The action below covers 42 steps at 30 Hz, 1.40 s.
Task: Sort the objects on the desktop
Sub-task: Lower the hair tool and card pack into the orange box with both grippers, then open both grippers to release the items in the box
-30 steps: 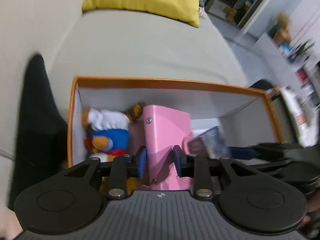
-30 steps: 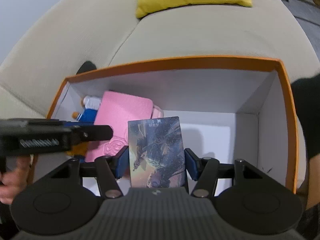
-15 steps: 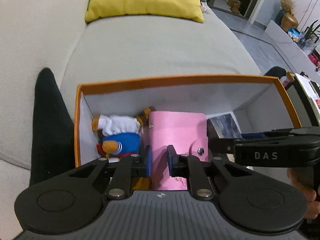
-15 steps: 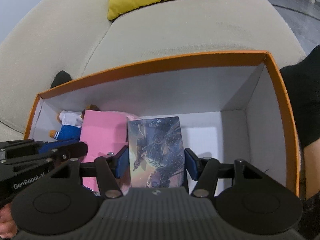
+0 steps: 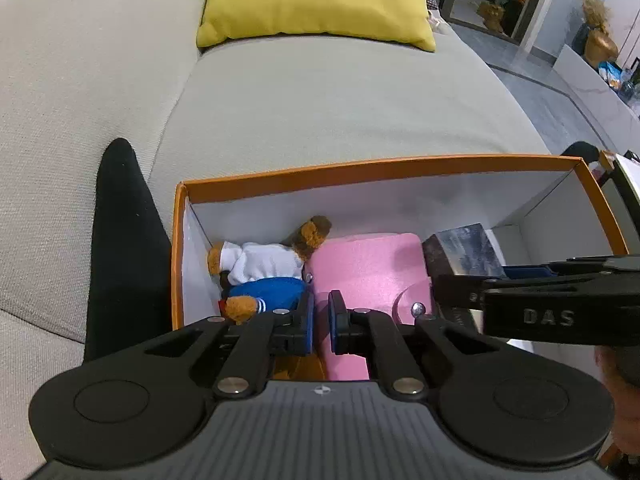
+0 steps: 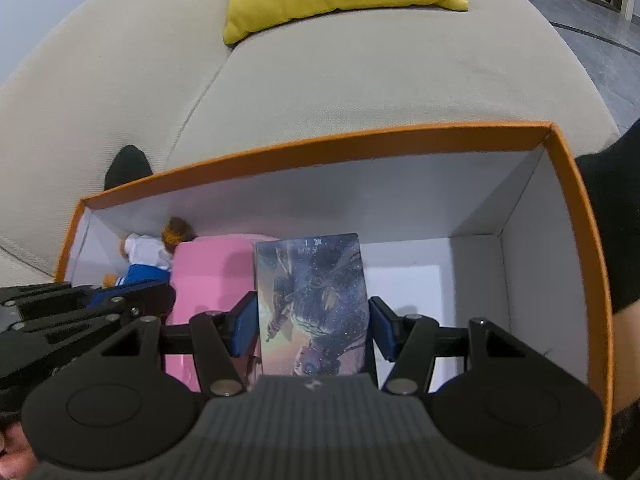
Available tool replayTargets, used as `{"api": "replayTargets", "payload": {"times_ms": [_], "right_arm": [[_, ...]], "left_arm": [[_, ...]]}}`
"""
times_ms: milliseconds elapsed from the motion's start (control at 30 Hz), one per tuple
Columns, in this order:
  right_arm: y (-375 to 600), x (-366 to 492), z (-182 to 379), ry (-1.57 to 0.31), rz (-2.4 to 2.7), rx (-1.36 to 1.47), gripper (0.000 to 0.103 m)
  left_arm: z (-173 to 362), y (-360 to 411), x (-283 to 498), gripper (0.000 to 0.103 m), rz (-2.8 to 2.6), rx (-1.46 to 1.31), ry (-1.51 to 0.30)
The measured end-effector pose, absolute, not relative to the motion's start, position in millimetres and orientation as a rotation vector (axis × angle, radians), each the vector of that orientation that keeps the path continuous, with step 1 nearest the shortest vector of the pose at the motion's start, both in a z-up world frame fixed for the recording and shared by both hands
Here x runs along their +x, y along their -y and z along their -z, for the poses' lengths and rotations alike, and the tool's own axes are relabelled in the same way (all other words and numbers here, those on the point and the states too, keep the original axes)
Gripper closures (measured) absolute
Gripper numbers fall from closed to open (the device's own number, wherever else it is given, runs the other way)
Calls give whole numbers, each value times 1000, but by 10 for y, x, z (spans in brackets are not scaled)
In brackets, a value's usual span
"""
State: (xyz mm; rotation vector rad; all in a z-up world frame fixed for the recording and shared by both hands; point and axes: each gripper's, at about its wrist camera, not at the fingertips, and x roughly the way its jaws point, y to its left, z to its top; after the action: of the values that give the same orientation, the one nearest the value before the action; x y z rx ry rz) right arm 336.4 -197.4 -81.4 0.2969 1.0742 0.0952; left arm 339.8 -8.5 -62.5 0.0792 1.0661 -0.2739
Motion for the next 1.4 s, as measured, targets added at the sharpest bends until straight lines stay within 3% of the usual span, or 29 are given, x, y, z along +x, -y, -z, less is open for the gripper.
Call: {"api": "replayTargets", "payload": {"times_ms": [1067,1400], "right_arm": [[2103,3624,962,-1164,-57,351,39],[2284,3606,1102,-1225,-52,479,60]], "left_arm": [[465,21,3136,93,319,27,-1011],[509,25,3107,93,327,29,-1025]]}}
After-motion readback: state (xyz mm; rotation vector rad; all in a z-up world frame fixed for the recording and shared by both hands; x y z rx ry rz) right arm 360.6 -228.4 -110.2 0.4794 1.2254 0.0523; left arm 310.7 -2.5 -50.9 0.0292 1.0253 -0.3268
